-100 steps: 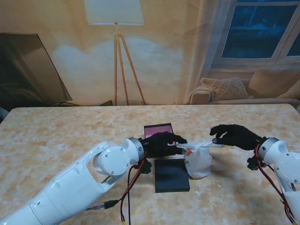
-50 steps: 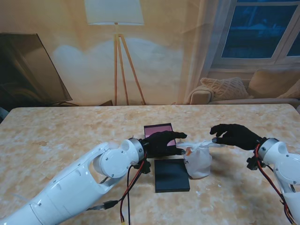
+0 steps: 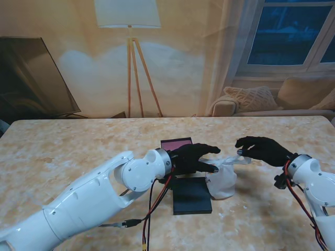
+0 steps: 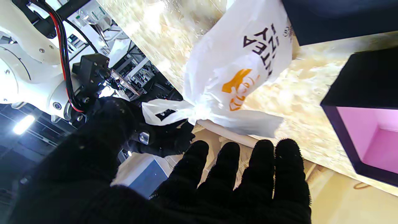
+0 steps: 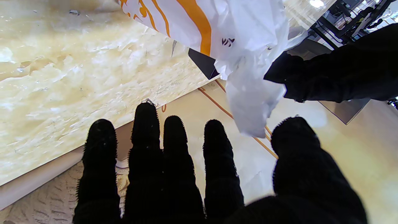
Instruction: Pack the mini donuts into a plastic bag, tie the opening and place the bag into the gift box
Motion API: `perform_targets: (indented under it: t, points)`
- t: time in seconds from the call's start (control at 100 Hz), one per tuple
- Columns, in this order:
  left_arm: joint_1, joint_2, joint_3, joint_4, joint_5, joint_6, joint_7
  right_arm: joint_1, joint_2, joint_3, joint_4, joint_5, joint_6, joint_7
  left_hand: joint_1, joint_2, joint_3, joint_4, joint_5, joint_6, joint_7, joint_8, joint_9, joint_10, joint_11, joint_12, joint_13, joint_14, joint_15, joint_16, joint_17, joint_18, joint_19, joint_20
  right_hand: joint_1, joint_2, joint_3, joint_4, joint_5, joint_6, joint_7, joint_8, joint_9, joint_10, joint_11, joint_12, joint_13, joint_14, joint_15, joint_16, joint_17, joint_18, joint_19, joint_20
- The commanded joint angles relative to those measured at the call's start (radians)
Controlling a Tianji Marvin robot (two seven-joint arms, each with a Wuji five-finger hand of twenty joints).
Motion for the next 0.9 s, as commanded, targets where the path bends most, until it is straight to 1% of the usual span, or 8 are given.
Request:
perform_targets:
  t: [0.0, 0.07, 0.19, 0.4, 0.53, 0.6, 0.7, 0.89]
  points:
    - [-0.017, -0.026, 0.013, 0.006, -0.002, -0.001, -0.012, -0.010, -0.009, 0.001, -0.004, -0.003, 0.008, 0.009, -0.018, -0.021, 0.028, 0.014, -0.027, 0.014, -0.033, 0.001, -0.037, 0.007, 0.003, 0.013, -0.033, -0.005, 0.007, -0.004, -0.011, -0.030, -0.004, -0.022, 0.012, 0.044, -0.018, 0.032, -0.020, 0.002, -0.003, -0.006, -0.029, 0.010, -0.006, -0.007, -0.013, 0.002, -0.002, -0.008, -0.013, 0.015, -0.001, 0.024]
    - [-0.035, -0.038, 0.038, 0.024, -0.015, 0.002, -0.009, -0.010, -0.010, 0.002, -0.003, -0.003, 0.013, 0.004, -0.019, -0.035, 0.040, 0.012, -0.030, 0.013, -0.034, 0.002, -0.042, 0.003, 0.003, 0.014, -0.037, -0.007, 0.007, -0.004, -0.014, -0.032, -0.003, -0.024, 0.016, 0.045, -0.021, 0.032, -0.020, 0.000, -0.001, -0.004, -0.026, 0.012, -0.003, -0.005, -0.014, 0.002, 0.000, -0.007, -0.013, 0.016, 0.000, 0.025]
    - [-0.061, -0.055, 0.075, 0.055, -0.020, -0.008, -0.004, -0.012, -0.011, 0.001, -0.008, -0.003, 0.022, -0.001, -0.045, -0.075, 0.108, 0.002, -0.025, 0.011, -0.033, 0.008, -0.047, 0.000, 0.013, 0.018, -0.035, -0.007, 0.014, -0.001, -0.012, -0.032, 0.005, -0.028, 0.021, 0.049, -0.027, 0.033, -0.017, -0.001, 0.002, -0.001, -0.024, 0.010, 0.000, -0.003, -0.011, 0.001, 0.004, -0.005, -0.014, 0.018, 0.001, 0.027]
    - [-0.090, -0.079, 0.119, 0.108, 0.007, -0.033, 0.023, -0.015, -0.012, 0.005, -0.013, -0.003, 0.025, -0.001, -0.051, -0.159, 0.217, -0.013, -0.024, 0.014, -0.031, 0.013, -0.051, -0.006, 0.042, 0.037, -0.016, -0.015, 0.055, 0.033, 0.000, -0.034, 0.043, -0.022, 0.029, 0.051, -0.035, 0.034, -0.016, -0.003, 0.005, 0.002, -0.022, 0.008, 0.004, -0.001, -0.009, 0.000, 0.009, -0.003, -0.013, 0.018, 0.003, 0.029]
    - [-0.097, -0.091, 0.130, 0.133, 0.026, -0.040, 0.047, -0.016, -0.011, 0.007, -0.011, -0.003, 0.021, -0.001, -0.045, -0.214, 0.284, -0.023, -0.053, 0.033, -0.043, 0.012, -0.048, -0.015, 0.066, 0.053, -0.001, -0.022, 0.074, 0.051, 0.010, -0.035, 0.064, -0.020, 0.032, 0.052, -0.039, 0.035, -0.018, -0.002, 0.004, 0.002, -0.022, 0.007, 0.004, -0.001, -0.012, 0.000, 0.008, -0.004, -0.014, 0.018, 0.003, 0.029]
    - [-0.097, -0.098, 0.132, 0.146, 0.045, -0.046, 0.070, -0.017, -0.011, 0.008, -0.011, -0.002, 0.020, 0.000, -0.041, -0.227, 0.300, -0.025, -0.080, 0.050, -0.052, 0.011, -0.051, -0.015, 0.077, 0.059, 0.007, -0.025, 0.085, 0.060, 0.019, -0.037, 0.077, -0.017, 0.033, 0.051, -0.041, 0.035, -0.016, -0.004, 0.005, 0.003, -0.020, 0.007, 0.005, 0.000, -0.012, 0.001, 0.008, -0.004, -0.015, 0.018, 0.002, 0.029]
    - [-0.098, -0.106, 0.135, 0.156, 0.053, -0.039, 0.085, -0.016, -0.011, 0.009, -0.011, -0.002, 0.020, 0.000, -0.039, -0.243, 0.316, -0.028, -0.087, 0.070, -0.054, 0.010, -0.046, -0.009, 0.088, 0.064, 0.019, -0.022, 0.104, 0.072, 0.025, -0.035, 0.090, -0.016, 0.035, 0.051, -0.044, 0.035, -0.015, -0.004, 0.006, 0.004, -0.021, 0.006, 0.005, 0.000, -0.010, 0.000, 0.009, -0.004, -0.013, 0.019, 0.003, 0.030]
    - [-0.120, -0.115, 0.158, 0.185, 0.042, -0.038, 0.068, -0.013, -0.011, 0.008, -0.008, -0.001, 0.021, 0.002, -0.061, -0.278, 0.347, -0.039, -0.040, 0.059, -0.042, 0.008, -0.018, -0.006, 0.111, 0.087, 0.039, -0.017, 0.157, 0.123, 0.032, -0.033, 0.120, -0.009, 0.037, 0.051, -0.047, 0.036, -0.013, -0.003, 0.007, 0.005, -0.019, 0.004, 0.006, 0.001, -0.009, 0.000, 0.010, -0.003, -0.013, 0.018, 0.004, 0.030]
